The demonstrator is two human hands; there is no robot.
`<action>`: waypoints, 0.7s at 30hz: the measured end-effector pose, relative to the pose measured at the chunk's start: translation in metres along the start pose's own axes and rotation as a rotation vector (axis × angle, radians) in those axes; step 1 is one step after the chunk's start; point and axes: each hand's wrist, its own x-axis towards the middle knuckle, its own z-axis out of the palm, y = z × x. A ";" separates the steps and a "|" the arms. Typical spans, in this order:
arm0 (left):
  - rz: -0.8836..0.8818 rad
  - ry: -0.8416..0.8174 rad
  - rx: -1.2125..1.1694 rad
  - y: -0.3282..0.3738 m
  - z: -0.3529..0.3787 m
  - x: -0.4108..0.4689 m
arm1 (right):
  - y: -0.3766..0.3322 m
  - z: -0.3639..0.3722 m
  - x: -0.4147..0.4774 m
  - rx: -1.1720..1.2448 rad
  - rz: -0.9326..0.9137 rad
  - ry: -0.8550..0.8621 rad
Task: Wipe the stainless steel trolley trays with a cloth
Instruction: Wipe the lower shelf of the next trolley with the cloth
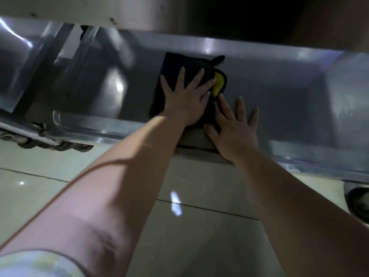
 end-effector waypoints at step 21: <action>-0.322 -0.090 -0.062 -0.094 -0.016 -0.102 | 0.000 0.006 0.002 0.052 -0.013 0.025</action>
